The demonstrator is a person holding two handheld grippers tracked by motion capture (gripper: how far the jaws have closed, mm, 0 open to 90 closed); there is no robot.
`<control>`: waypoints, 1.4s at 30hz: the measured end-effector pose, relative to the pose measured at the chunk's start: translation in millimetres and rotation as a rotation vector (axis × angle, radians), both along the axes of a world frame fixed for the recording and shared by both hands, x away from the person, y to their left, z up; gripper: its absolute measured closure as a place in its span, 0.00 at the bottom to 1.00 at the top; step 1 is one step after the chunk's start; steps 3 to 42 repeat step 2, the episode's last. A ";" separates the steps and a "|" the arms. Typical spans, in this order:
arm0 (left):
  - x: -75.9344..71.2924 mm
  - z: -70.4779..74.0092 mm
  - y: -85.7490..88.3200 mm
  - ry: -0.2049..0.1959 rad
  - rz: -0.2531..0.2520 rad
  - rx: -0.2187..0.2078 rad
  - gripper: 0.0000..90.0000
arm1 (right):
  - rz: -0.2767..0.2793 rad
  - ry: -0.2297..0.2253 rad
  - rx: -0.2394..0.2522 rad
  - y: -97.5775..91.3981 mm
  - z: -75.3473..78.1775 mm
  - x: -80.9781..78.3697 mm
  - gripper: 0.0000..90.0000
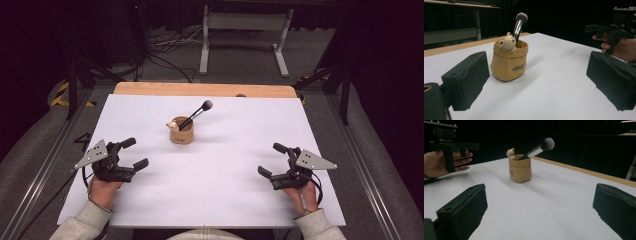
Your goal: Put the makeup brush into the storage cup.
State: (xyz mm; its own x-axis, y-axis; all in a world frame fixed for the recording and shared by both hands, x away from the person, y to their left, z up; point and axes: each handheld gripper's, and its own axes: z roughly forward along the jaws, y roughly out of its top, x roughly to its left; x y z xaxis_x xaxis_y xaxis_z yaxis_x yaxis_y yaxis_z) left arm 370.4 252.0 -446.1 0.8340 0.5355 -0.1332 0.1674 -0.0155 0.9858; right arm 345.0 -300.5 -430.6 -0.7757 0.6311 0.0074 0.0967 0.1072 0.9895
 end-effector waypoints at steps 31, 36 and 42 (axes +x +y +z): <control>-0.1 -0.1 0.3 0.001 0.001 0.001 0.06 | 0.002 0.001 0.001 0.0 -0.2 0.1 0.00; -0.1 -0.1 0.3 0.001 0.001 0.001 0.06 | 0.002 0.001 0.001 0.0 -0.2 0.1 0.00; -0.1 -0.1 0.3 0.001 0.001 0.001 0.06 | 0.002 0.001 0.001 0.0 -0.2 0.1 0.00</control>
